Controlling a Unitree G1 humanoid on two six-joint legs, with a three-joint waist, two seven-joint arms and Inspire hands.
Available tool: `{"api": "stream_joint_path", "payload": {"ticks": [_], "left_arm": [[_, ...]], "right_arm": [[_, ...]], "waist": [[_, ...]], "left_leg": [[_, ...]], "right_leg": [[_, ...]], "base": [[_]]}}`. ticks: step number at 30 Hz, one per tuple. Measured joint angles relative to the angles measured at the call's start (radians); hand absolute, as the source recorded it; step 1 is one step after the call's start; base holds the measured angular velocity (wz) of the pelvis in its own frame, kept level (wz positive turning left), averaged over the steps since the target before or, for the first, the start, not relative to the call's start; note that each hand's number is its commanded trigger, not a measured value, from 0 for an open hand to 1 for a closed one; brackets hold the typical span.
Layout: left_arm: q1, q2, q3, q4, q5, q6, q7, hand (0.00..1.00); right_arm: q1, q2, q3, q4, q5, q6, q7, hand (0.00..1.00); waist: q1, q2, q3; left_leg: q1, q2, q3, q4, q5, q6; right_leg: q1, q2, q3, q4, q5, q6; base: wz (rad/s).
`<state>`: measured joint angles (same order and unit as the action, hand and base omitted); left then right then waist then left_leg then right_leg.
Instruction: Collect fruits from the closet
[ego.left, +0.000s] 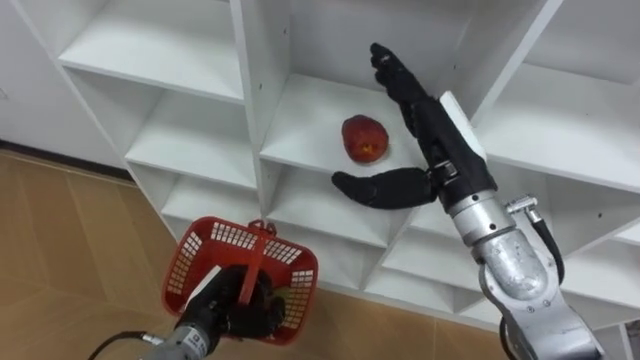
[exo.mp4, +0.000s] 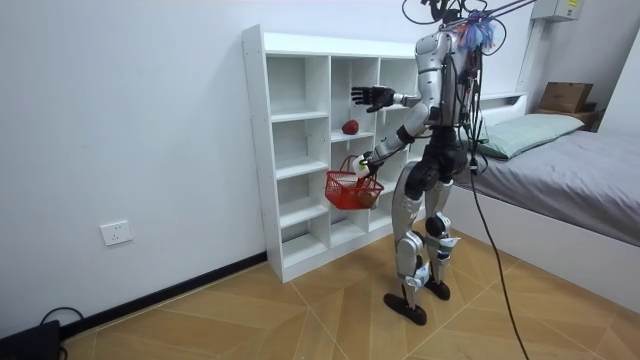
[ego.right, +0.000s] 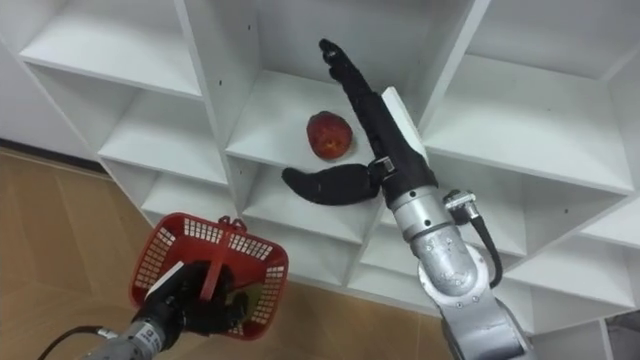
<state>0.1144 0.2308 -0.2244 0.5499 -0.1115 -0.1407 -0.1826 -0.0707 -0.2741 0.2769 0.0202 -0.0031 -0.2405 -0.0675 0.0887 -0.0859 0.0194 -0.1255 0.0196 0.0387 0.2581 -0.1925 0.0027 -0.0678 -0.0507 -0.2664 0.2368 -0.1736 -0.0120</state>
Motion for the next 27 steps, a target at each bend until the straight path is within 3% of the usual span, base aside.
{"api": "stream_joint_path", "payload": {"ticks": [12, 16, 27], "left_arm": [[-0.001, -0.023, 0.045, -0.001, 0.038, 0.000, -0.006, 1.00], [-0.014, -0.022, 0.044, 0.008, 0.038, 0.000, -0.004, 1.00], [-0.019, -0.029, 0.045, 0.081, 0.034, 0.016, -0.006, 1.00]], "right_arm": [[-0.054, -0.002, -0.022, 0.059, -0.009, -0.001, -0.089, 0.00], [-0.092, -0.001, -0.020, 0.162, -0.047, -0.004, -0.119, 0.00], [-0.205, 0.015, -0.017, 0.371, -0.042, 0.002, -0.192, 0.00]], "waist": [[0.016, -0.010, 0.0030], [0.030, -0.021, 0.0065], [0.043, -0.022, 0.0068]], "left_leg": [[-0.021, -0.001, -0.022, 0.014, 0.001, -0.001], [-0.028, -0.003, -0.033, 0.018, 0.001, -0.001], [-0.053, -0.015, -0.070, 0.019, 0.011, 0.002]], "right_leg": [[-0.005, 0.000, -0.020, -0.013, 0.000, 0.000], [-0.004, -0.001, -0.033, -0.013, 0.000, 0.000], [-0.009, -0.011, -0.065, -0.014, 0.000, 0.000]], "base": [[0.07], [0.10], [0.12]]}}
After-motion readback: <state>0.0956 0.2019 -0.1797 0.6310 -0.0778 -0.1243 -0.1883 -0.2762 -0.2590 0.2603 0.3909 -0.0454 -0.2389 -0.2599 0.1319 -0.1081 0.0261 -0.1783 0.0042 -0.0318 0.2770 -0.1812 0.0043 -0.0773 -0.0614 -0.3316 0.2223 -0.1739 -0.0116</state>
